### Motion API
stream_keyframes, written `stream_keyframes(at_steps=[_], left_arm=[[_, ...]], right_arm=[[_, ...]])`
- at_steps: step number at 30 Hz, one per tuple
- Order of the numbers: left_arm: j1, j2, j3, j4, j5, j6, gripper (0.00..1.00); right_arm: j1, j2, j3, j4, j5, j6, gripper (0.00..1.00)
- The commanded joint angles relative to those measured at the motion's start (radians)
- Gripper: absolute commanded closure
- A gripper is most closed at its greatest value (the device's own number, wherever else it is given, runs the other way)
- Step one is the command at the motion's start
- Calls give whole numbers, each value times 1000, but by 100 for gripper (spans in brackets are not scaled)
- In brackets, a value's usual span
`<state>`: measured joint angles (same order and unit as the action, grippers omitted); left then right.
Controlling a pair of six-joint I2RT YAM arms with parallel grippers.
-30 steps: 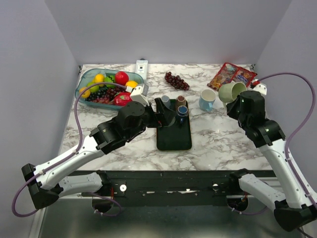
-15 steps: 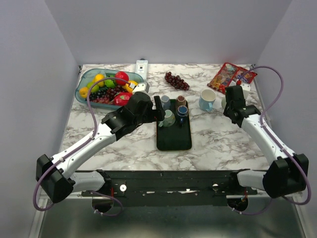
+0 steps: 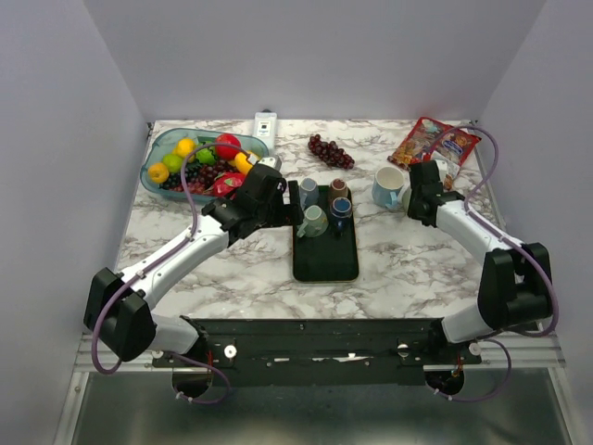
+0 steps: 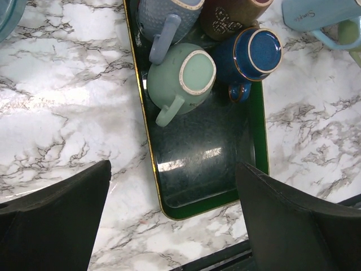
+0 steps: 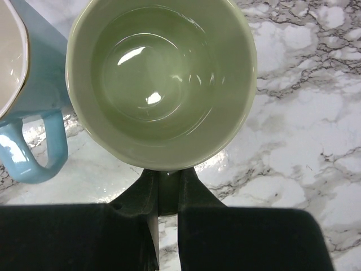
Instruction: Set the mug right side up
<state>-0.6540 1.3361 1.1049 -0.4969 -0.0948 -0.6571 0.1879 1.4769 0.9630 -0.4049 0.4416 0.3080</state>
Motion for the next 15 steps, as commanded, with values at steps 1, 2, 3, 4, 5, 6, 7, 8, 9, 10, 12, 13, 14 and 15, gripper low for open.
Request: stream_keyframes(at_steps=[1,2,3,4,5,6,7,8,9,10,12,13,14,15], left_arm=[[28,20,16,32,58,47,1],[37,23,12,40,67,50,1],[42,25,3,49,75,54,1],[48,26,-2,63,87,56,1],[53,29,-5,67,92,57,1],[60,32,-8,69,93,59,1],[62,37,-8,70,93,66,1],[66,43,-7,70,93,73,1],[67,46,-7,70,92,80,1],[68,49,-7,72,87,86,1],[70,60,-10,77,79,120,1],[68,64,-10,84,79,131,1],[68,70,-11,86,78,160,1],[70,74,-14,89,78,174,1]], right_arm=[[-10,59,37,113,2,-49,99],[-8,72,45,118,3,-53,99],[-10,83,52,121,3,-56,99],[-10,101,57,124,0,-63,99],[-10,109,62,124,2,-63,99],[-8,115,65,123,9,-61,99],[-10,123,69,118,9,-60,99],[-8,123,72,109,11,-60,99],[-8,126,77,100,5,-60,96],[-10,126,85,94,2,-63,90],[-8,132,101,48,0,-47,68],[-8,132,109,26,-1,-23,59],[-10,134,120,-6,-3,-12,51],[-10,132,123,-21,-4,-1,48]])
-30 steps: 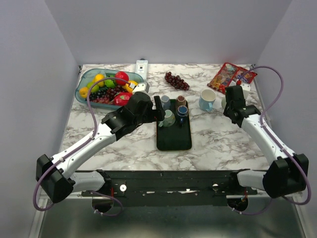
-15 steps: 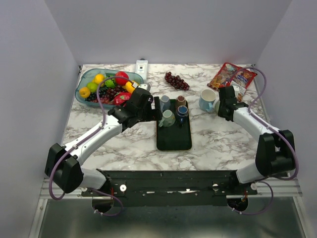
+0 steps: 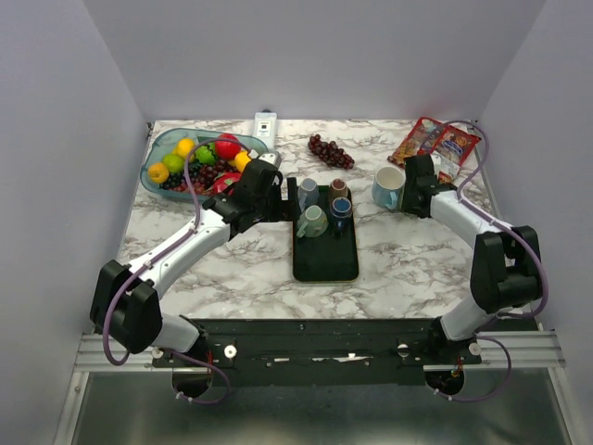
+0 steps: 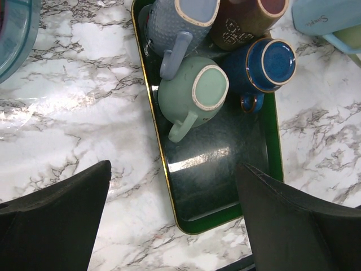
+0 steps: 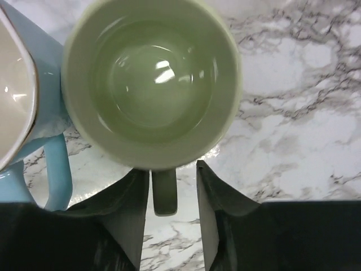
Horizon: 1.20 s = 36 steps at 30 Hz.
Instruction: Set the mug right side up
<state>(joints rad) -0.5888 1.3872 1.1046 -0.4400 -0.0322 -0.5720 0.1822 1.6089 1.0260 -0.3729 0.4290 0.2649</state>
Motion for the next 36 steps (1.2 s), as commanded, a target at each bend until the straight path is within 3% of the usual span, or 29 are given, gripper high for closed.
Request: stream_keyframes(at_steps=[1,8,14,21,27,36], left_arm=[[3,26,-14,32,15,107,1],[3,3,-46,50,32,241,1],[3,41,-38,59,121,313,1],[-34,136,-43,135,218,397,2],[-77,275,9,121,89,429,12],[-94,366,73,115,0,442,24]], right_arm=[[-3,0,66,-66,8,54,45],[-3,-73,137,-274,-24,172,24],[-4,-268,77,-344,-208,234,17],[-3,-483,3,-327,-406,208,16],[-3,-550,5,-354,-458,238,16],[-4,-593,-32,-379,-360,235,19]])
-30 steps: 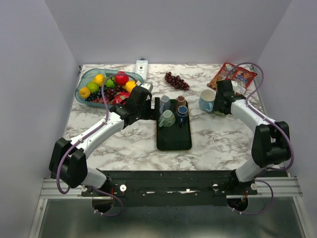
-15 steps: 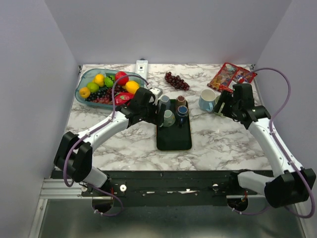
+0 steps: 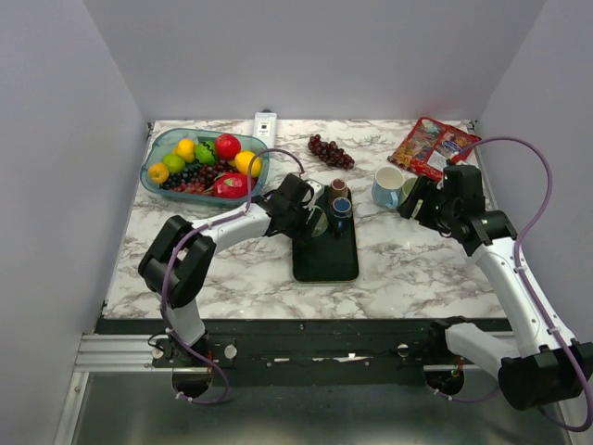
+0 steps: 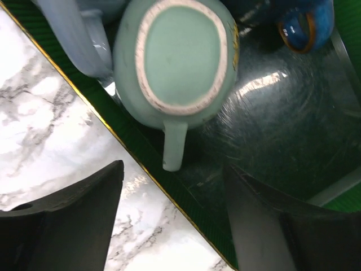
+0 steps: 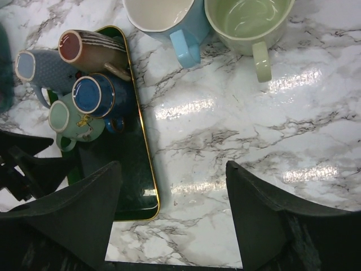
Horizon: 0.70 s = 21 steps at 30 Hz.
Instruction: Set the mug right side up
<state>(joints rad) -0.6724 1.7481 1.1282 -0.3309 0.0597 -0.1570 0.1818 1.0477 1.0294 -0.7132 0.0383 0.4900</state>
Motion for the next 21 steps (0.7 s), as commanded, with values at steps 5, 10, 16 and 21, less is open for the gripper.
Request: stream_keyframes(at_steps=[5,10,16,21], left_arm=[[-23,14,68,-10,-116,43,25],[-29,36,91,-23,-130,54,34],[-38,56,91,-19,-146,51,44],[-42,82,116,-19,-155,47,49]], right_arm=[[-2,-44,-71,-35,35,25,19],[-2,-49,-97,-32,38,36,20],[-4,-66,-114,-28,37,47,20],[-4,-83,-126,-29,40,50,20]])
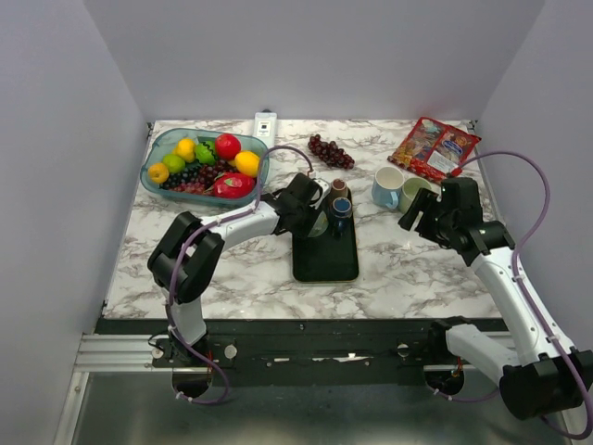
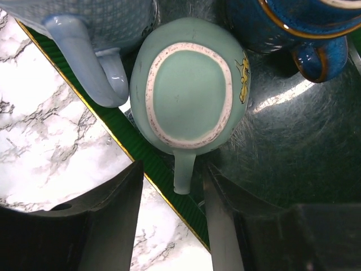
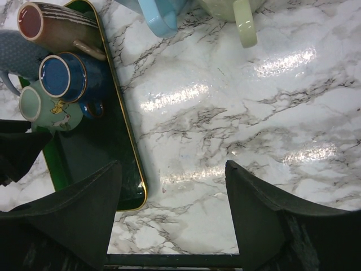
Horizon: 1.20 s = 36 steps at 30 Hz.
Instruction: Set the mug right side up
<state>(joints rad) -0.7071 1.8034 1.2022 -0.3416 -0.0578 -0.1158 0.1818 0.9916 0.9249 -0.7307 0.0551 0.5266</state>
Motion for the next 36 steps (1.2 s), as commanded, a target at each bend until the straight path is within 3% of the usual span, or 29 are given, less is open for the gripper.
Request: stream_keyframes(at_steps=[1,11,14,18,29,36], left_arm=[[-9,30,56,-11,-42,4,51],[-28,63,100,-31,-47,-1,62],[-31,77,108,-43,-62,-4,73],[-32,77,114,-57,-80,-10,100],[-42,-81,77,-109,27,-91,100],[-42,-381,-3,-33,375,-82,100]], right_arm=[[-2,-28,-24,-13,23,13,20],[-2,-56,-52,-26,25,19,21],[-2,-65,-58,-29,25,19,21],[-2,-73,-58,-32,20,16,22],[-2,-102,-11,-65,-49,4,21],[-2,-165,26,-9,-276,3,15]])
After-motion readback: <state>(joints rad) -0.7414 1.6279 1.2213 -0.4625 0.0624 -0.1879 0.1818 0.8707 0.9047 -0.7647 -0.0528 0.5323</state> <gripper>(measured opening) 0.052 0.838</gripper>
